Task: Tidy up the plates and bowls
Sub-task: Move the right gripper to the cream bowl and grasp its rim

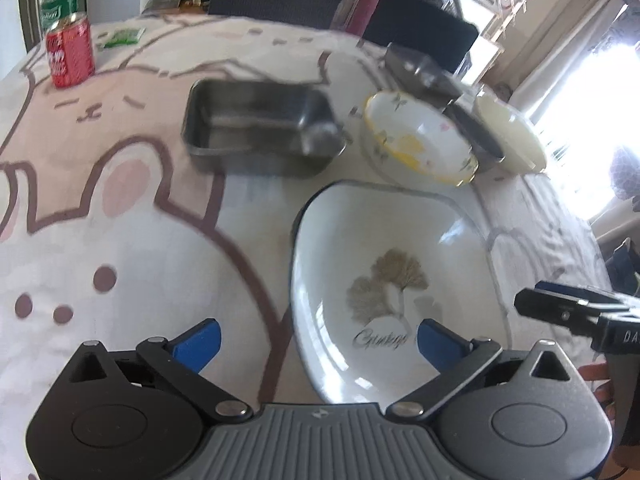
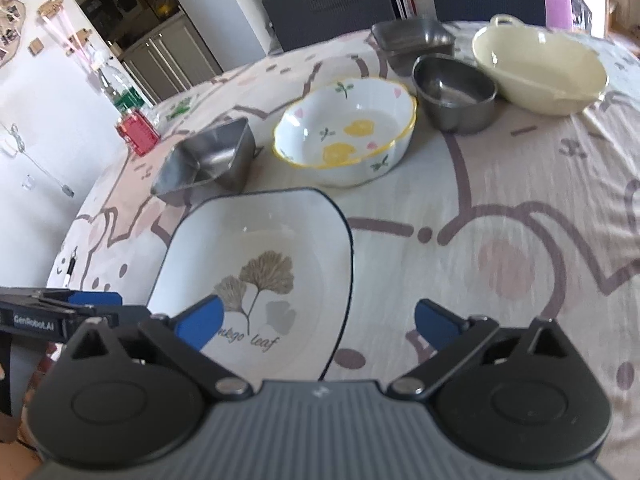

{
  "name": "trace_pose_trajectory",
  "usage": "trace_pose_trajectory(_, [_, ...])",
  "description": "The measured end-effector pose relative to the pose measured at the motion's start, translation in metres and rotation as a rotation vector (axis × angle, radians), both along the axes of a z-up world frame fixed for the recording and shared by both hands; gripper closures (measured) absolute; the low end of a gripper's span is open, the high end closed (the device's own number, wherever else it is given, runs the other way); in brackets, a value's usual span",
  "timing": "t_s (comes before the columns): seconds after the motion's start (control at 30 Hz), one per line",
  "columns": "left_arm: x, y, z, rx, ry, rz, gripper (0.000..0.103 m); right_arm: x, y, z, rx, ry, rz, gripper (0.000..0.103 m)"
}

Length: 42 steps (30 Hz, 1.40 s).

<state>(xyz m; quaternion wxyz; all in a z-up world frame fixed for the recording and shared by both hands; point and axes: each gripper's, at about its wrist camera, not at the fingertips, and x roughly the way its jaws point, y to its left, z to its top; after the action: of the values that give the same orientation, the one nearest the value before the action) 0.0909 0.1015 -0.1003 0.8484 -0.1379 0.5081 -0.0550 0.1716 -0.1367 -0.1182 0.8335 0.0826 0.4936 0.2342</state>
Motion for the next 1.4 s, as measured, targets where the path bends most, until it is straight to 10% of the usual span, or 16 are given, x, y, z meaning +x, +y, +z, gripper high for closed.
trace_pose_trajectory(0.8, [0.097, -0.12, 0.038, -0.09, -0.176, -0.045, 0.0, 0.051, -0.144, 0.03, 0.161, -0.205, -0.478, 0.0])
trace_pose_trajectory(1.4, [0.201, -0.186, 0.042, -0.125, -0.336, -0.151, 0.0, 0.136, -0.206, -0.02, 0.404, -0.05, -0.901, 0.013])
